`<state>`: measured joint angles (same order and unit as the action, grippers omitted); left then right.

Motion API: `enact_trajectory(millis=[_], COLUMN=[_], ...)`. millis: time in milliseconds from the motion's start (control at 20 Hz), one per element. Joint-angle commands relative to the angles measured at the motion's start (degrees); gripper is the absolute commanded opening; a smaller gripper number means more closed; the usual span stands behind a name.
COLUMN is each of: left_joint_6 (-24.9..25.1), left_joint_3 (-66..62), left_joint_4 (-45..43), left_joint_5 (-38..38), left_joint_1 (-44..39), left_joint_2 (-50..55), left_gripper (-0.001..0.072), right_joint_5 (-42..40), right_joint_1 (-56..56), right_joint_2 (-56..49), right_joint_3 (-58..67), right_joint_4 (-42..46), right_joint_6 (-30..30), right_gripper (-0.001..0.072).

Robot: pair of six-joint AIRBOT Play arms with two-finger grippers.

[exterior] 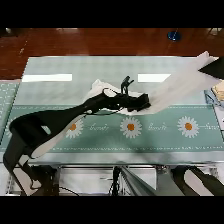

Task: Fold the shirts.

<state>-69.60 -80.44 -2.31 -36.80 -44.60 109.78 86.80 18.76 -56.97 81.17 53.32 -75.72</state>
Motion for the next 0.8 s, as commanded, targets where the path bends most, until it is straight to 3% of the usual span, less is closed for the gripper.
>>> enact_trajectory(millis=[0, 150, 300, 500, 750], left_joint_6=[-3.17, -2.29, 5.68, 13.68, 13.60], left_joint_3=[-4.33, -4.72, -4.68, -4.70, -4.70], left_joint_4=[1.97, 1.95, 1.88, 0.61, -8.04], left_joint_5=[0.15, 0.33, -2.38, -9.22, -23.93], left_joint_1=[-3.98, -2.19, 5.86, 22.60, 46.42], left_joint_2=[5.03, 4.94, -0.24, -14.49, -34.75], left_gripper=[0.0026, 0.0025, 0.0023, 0.0024, 0.0024], right_joint_5=[0.04, 0.22, 0.20, -1.62, -14.62], right_joint_1=[0.00, 0.00, -0.02, -5.40, -21.22], right_joint_2=[0.17, 0.17, 0.02, -1.81, -8.83], right_joint_3=[0.07, 0.07, 0.04, -1.53, -3.74], right_joint_4=[-0.39, 0.35, 0.87, 4.39, 6.19], right_joint_6=[-0.11, -0.13, -0.79, -1.97, -6.47], right_gripper=[0.0026, 0.0026, 0.0026, 0.0026, 0.0026])
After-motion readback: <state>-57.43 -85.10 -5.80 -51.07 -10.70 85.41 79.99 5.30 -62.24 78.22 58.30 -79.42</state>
